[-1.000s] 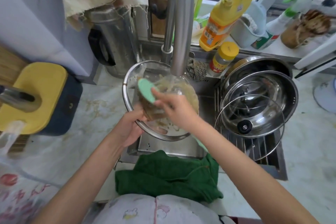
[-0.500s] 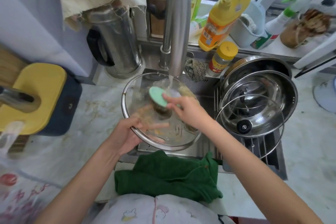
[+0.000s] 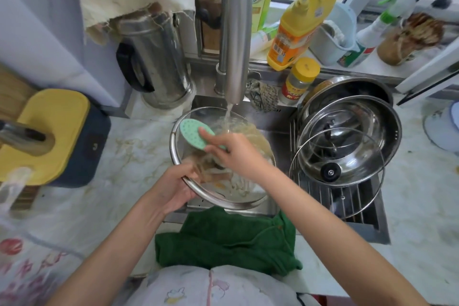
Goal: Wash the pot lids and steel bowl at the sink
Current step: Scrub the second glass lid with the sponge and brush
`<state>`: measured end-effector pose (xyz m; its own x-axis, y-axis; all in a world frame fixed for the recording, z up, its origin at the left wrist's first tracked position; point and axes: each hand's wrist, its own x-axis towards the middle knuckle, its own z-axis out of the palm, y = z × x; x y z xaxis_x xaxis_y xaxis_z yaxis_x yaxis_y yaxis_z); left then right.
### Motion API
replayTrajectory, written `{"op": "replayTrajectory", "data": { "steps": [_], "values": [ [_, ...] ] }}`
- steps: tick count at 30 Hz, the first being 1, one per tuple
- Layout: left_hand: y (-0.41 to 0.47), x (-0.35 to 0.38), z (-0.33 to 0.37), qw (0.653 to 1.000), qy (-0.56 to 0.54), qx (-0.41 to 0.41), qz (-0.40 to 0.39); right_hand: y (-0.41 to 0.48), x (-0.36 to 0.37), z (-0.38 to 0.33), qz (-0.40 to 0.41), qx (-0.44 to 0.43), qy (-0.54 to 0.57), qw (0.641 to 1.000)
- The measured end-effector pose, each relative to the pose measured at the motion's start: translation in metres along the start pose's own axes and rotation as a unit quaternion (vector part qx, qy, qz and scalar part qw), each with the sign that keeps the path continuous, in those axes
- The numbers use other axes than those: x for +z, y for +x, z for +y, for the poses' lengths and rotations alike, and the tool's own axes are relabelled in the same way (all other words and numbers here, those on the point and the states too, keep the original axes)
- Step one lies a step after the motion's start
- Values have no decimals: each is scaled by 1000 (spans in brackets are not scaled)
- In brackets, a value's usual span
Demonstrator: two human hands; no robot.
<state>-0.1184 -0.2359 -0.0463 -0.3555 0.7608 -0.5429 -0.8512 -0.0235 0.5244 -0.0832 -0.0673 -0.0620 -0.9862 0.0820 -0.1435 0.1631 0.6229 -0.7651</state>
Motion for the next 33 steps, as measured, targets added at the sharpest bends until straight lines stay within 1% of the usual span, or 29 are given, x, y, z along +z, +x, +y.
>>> {"op": "replayTrajectory", "data": {
  "steps": [1, 2, 3, 5, 6, 7, 9, 10, 11, 12, 13, 15, 16, 17, 19, 21, 22, 23, 25, 26, 28, 29, 31, 33],
  "values": [
    [0, -2, 0, 1000, 8, 6, -1, -6, 2, -2, -21, -14, 5, 1000],
    [-1, -5, 0, 1000, 18, 13, -10, -8, -1, 2, -22, -7, -20, 1000],
    [-2, -6, 1, 999, 23, 15, -18, -4, -6, 12, -4, 17, -39, 999],
    [-1, -11, 2, 999, 21, -6, -23, 6, -16, 34, 60, 99, -99, 988],
    [-1, -8, 1, 999, 24, -15, -25, 7, -15, 36, 71, 113, -95, 986],
    [-1, -8, 0, 999, 33, -14, -16, 6, -9, 32, 61, 99, -60, 991],
    [-1, -5, 0, 997, 72, 0, -14, -3, 3, 11, 2, 24, 23, 999],
    [-2, -7, 0, 996, 88, 5, -7, -8, 5, 4, -20, -4, 31, 999],
    [-3, -8, 2, 996, 87, 4, 1, -8, 4, 5, -23, -20, 15, 999],
    [-4, -9, 3, 997, 79, -2, 1, -4, -1, 9, -12, -12, -14, 1000],
    [-4, -11, 4, 998, 64, -9, -3, 1, -7, 19, 13, 4, -44, 999],
    [-4, -15, 4, 1000, 25, -14, -10, 9, -22, 44, 47, 51, -145, 987],
    [-3, -18, 3, 1000, 9, -11, -9, 7, -28, 55, 42, 75, -181, 980],
    [-2, -21, 2, 1000, 0, -4, -1, 2, -30, 64, 27, 90, -194, 976],
    [-1, -20, 2, 1000, -11, 7, 17, -17, -29, 71, -14, 98, -178, 979],
    [0, -19, 3, 999, -15, 21, 46, -35, -22, 68, -45, 97, -114, 988],
    [0, -20, 4, 998, -13, 24, 57, -39, -17, 66, -45, 98, -85, 991],
    [1, -17, 5, 998, 2, 28, 64, -38, -13, 63, -29, 99, -73, 992],
    [2, -12, 6, 993, 79, 41, 75, -29, -7, 53, 19, 114, -69, 991],
    [3, -10, 6, 987, 127, 50, 82, -24, -3, 46, 27, 117, -56, 991],
    [5, -10, 9, 976, 180, 74, 94, -23, 4, 25, 6, 85, 11, 996],
    [6, -11, 13, 976, 179, 79, 97, -27, 7, 15, -23, 54, 60, 996],
    [9, -13, 19, 984, 128, 79, 99, -46, 11, 11, -85, 9, 127, 988],
    [10, -15, 21, 987, 80, 99, 95, -58, 5, 24, -106, 6, 112, 988]
  ]
}}
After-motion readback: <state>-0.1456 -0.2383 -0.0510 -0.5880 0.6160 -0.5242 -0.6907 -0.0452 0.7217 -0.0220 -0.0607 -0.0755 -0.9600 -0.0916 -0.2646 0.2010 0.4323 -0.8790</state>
